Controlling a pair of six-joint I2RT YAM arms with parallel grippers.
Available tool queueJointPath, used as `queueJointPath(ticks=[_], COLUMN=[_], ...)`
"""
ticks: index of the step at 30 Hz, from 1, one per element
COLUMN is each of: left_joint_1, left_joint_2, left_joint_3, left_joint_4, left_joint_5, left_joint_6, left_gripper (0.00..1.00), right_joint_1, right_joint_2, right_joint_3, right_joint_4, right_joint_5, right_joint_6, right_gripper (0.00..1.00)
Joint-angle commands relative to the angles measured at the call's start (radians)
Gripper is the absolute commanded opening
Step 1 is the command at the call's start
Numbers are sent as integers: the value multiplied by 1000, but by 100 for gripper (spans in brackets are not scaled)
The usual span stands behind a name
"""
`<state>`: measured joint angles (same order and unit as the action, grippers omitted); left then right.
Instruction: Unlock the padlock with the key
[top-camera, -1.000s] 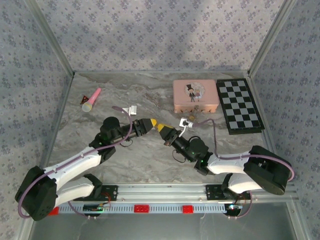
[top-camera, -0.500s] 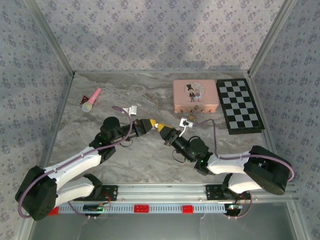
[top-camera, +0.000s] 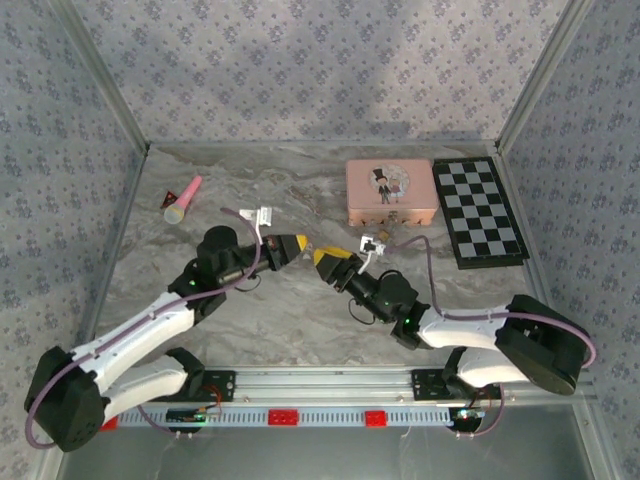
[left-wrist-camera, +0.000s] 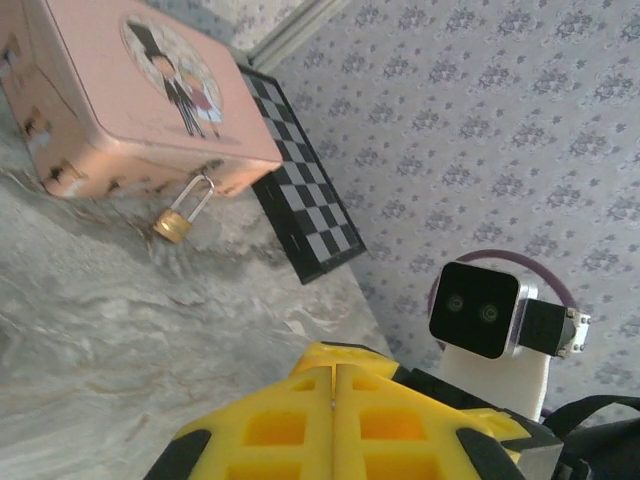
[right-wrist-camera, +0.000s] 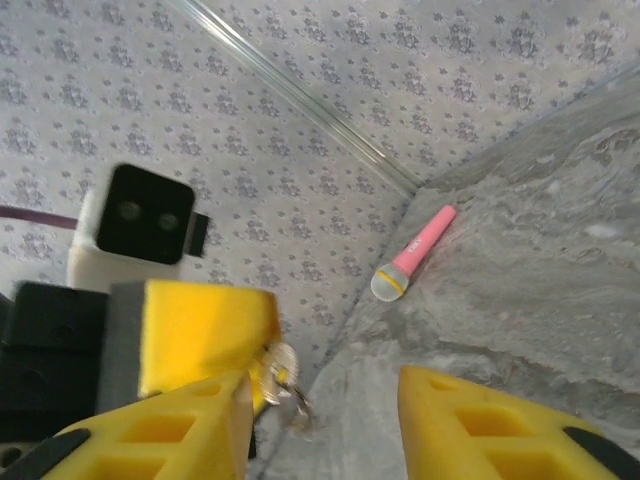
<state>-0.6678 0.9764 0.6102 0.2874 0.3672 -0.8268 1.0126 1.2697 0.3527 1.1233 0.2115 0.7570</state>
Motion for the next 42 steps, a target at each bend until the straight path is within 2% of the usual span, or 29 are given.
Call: queueJointPath(ticks=[1, 2, 5, 9, 12, 16, 20, 24, 31, 34, 42], left_joint_1=[-4, -6, -21, -79, -126, -137, -135, -118, -84, -83, -84], left_joint_2=[-43, -45, -40, -22, 0, -6, -32, -51, -54, -53, -44], left_joint_3=[50, 63, 92, 129, 154, 165, 169, 161, 146, 148, 152], left_joint_4=[-172, -206, -268, -308, -319, -321, -330, -299, -223, -215, -200], left_joint_5=[-47, -46, -28, 8, 42, 65, 53, 86, 173, 190, 221], left_joint_6=[182, 207, 270, 346, 384, 397, 409, 390, 329, 324, 310], left_gripper=[0, 0, 0, 0, 0, 0, 0, 0, 0, 0, 0], right_joint_1=[29, 34, 26, -36, -63, -84, -141, -157, -164, -168, -175], right_joint_2=[-73, -92, -126, -128, -125, -135, -151, -162, -145, -141, -139], right_joint_3=[29, 32, 15, 3, 11, -21, -45, -47, -28, -14, -7], right_joint_4=[-63, -92, -90, -40, -28, 25, 35, 40, 85, 82, 75], right_joint_5=[-34, -48, -122, -278, -403, -443, -508, -585, -686, -715, -702], right_joint_6=[-291, -342, -404, -324, -324, -303, -240, -229, -213, -200, -190], right_gripper=[62, 66, 67, 69, 68, 68, 62, 48, 43, 32, 32])
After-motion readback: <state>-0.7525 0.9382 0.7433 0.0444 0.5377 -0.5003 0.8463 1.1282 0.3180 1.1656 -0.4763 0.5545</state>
